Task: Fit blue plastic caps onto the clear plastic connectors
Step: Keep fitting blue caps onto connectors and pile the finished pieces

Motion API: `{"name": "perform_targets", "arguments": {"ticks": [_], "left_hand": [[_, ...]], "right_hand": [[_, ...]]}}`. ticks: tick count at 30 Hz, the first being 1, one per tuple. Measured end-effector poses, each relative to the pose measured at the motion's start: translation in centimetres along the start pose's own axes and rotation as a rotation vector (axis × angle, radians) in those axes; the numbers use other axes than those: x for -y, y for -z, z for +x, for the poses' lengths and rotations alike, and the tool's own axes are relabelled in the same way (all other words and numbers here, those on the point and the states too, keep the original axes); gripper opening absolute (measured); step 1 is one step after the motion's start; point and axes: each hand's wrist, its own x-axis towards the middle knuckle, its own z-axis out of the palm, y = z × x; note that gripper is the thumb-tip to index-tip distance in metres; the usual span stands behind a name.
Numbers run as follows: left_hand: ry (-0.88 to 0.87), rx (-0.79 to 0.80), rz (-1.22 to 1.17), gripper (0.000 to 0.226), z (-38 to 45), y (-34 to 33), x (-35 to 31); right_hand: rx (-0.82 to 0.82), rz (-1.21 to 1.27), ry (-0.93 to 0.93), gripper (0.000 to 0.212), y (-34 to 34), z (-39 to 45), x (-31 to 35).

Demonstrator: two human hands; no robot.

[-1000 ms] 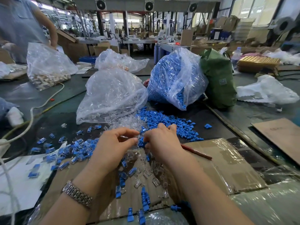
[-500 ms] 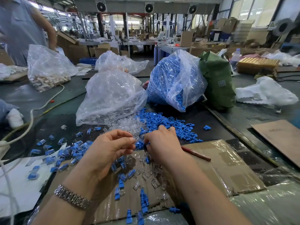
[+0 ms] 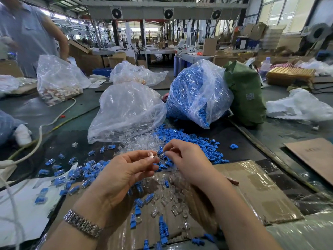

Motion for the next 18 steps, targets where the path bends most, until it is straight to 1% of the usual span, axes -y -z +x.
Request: {"name": "perform_targets", "arguments": {"ticks": [2,3,5,8,12,16,18], "left_hand": [[-0.003,-0.003,0.001,0.035,-0.1,0.0,-0.1],[-0.006,-0.004,0.003,0.034,-0.1,0.0,-0.1],[-0.010,-0.003,0.011,0.032,-0.2,0.1,-0.1],[-0.015,0.003,0.036,0.024,-0.2,0.1,-0.1],[-0.032,0.002,0.086,0.022,-0.2,0.1,0.0],[-0.059,-0.014,0.194,0.023,-0.3,-0.1,0.2],[-0.067,-0.018,0.200,0.022,-0.3,-0.2,0.3]], "right_hand": [[0.010,0.274,0.039,0.005,0.6,-0.3,0.1],[0.001,0.348,0.062,0.007,0.7,-0.4,0.1],[-0.012,0.389,0.096,0.010,0.7,-0.6,0.1],[-0.038,0.331,0.146,0.014,0.5,-0.6,-0.1],[-0.070,0.186,0.236,0.019,0.6,-0.8,0.1],[-0.105,0.104,0.302,0.012,0.6,-1.1,0.6],[-0.125,0.080,0.332,0.010,0.5,-1.3,0.9]]}}
